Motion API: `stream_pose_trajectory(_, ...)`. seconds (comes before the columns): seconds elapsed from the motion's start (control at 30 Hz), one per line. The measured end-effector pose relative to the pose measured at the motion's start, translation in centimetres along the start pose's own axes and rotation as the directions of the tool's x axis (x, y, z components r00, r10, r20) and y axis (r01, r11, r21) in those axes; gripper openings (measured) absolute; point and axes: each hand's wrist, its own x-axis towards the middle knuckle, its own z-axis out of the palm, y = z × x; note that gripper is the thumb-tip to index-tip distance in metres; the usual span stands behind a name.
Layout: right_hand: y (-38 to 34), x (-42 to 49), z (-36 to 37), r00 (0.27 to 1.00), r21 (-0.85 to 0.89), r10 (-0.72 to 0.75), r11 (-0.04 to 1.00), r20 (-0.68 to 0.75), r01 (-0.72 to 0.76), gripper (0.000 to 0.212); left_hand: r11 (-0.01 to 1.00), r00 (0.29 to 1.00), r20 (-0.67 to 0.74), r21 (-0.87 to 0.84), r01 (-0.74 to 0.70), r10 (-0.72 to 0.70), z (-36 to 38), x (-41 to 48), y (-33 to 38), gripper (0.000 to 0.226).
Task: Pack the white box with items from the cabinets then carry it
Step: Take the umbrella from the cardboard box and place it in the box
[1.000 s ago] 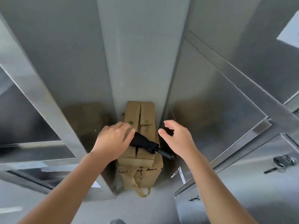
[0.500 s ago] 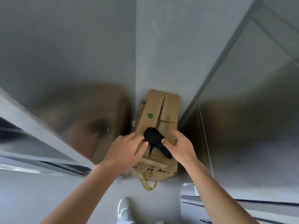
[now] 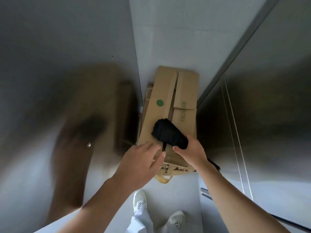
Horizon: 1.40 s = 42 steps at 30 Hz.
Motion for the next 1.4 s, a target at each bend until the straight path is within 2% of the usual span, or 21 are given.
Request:
stream_pose_trajectory(0.17, 0.9, 0.7, 1.3, 0.992, -0.099, -0.039, 0.995, -0.121, 0.027, 0.053, 1.000, 0.998, 0.061, 0.008, 0.012, -0.012, 0.6, 0.1, 0.1, 0.054)
stream_pose_trajectory(0.27, 0.7, 0.3, 1.6, 0.987, -0.118, -0.042, 0.993, -0.152, 0.025, 0.050, 0.999, 0.992, 0.121, 0.028, -0.029, 0.026, 0.9, -0.5, 0.7, 0.050)
stream_pose_trajectory(0.4, 0.8, -1.9, 1.3, 0.988, -0.040, 0.022, 0.999, -0.155, -0.028, 0.045, 1.000, 0.993, 0.120, 0.013, -0.019, 0.017, 0.5, -1.1, 0.6, 0.043)
stream_pose_trajectory(0.57, 1.3, -7.3, -0.3, 0.975, 0.106, 0.006, 0.994, -0.223, 0.018, 0.033, 0.999, 0.995, 0.094, 0.034, -0.029, 0.026, -0.4, -1.8, 1.4, 0.045)
stream_pose_trajectory(0.73, -0.2, -12.9, -3.5, 0.951, 0.245, 0.000, 0.966, -0.310, 0.080, 0.031, 0.999, 0.995, 0.095, 0.034, -0.035, 0.032, -1.2, -3.2, 4.0, 0.039)
stream_pose_trajectory(0.8, -1.0, -14.9, -4.8, 0.942, 0.295, -0.031, 0.946, -0.335, 0.136, 0.031, 0.999, 0.998, 0.057, 0.044, -0.029, 0.026, -1.7, -4.2, 5.3, 0.037)
stream_pose_trajectory(1.0, -3.2, -20.5, -7.6, 0.934, 0.375, -0.147, 0.887, -0.324, 0.270, 0.033, 0.997, 0.978, -0.206, 0.079, -0.017, 0.033, -4.3, -9.5, 9.4, 0.046)
stream_pose_trajectory(1.2, -4.7, -26.0, -6.4, 0.944, 0.476, -0.246, 0.818, -0.219, 0.323, 0.028, 0.981, 0.934, -0.327, 0.082, 0.178, -0.142, -4.8, -18.1, 9.7, 0.031)
stream_pose_trajectory(1.3, -5.7, -29.3, -5.1, 0.922, 0.512, -0.348, 0.769, -0.169, 0.384, 0.034, 0.962, 0.913, -0.348, 0.087, 0.260, -0.215, -5.0, -23.1, 9.4, 0.040)
stream_pose_trajectory(1.4, -7.6, -32.0, -4.0, 0.882, 0.523, -0.454, 0.725, -0.126, 0.448, 0.038, 0.943, 0.868, -0.412, 0.055, 0.328, -0.278, -5.6, -27.5, 8.7, 0.039)
